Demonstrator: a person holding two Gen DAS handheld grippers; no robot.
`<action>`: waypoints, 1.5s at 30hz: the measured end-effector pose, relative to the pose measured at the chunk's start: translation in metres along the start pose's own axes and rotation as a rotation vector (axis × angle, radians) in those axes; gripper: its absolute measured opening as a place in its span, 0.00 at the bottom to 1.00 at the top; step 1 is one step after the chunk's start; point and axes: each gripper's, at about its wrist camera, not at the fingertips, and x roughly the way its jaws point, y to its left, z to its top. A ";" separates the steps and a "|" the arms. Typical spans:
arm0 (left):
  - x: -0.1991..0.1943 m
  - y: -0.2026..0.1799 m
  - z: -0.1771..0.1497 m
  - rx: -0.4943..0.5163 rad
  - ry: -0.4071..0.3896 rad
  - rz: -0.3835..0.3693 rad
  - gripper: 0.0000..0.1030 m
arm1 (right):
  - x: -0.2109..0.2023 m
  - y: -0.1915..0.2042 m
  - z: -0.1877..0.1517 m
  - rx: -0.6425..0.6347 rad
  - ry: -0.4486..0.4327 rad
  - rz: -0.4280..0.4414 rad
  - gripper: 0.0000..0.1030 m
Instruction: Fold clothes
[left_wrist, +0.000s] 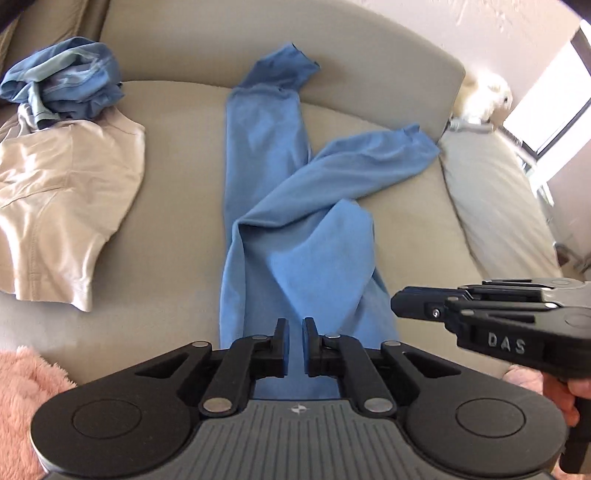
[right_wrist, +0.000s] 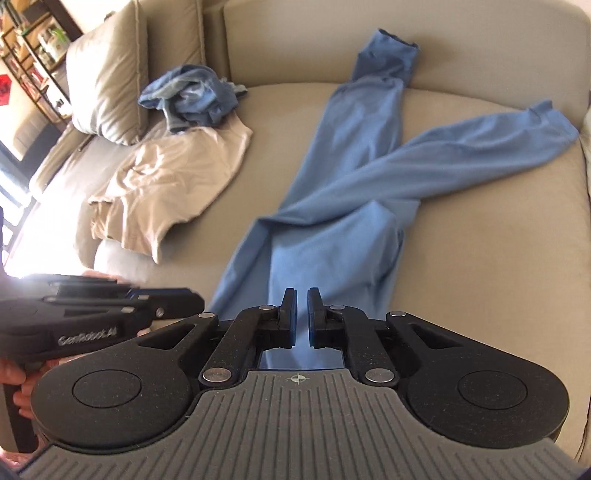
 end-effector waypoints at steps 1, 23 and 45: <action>0.006 -0.004 -0.003 0.017 0.010 0.009 0.04 | 0.005 0.001 -0.007 -0.001 0.012 0.011 0.10; 0.034 -0.032 0.050 0.432 -0.365 0.179 0.39 | 0.020 -0.088 0.031 0.559 -0.250 0.156 0.39; 0.144 -0.073 0.115 0.409 -0.251 0.113 0.39 | 0.137 -0.208 0.064 0.895 -0.324 0.192 0.07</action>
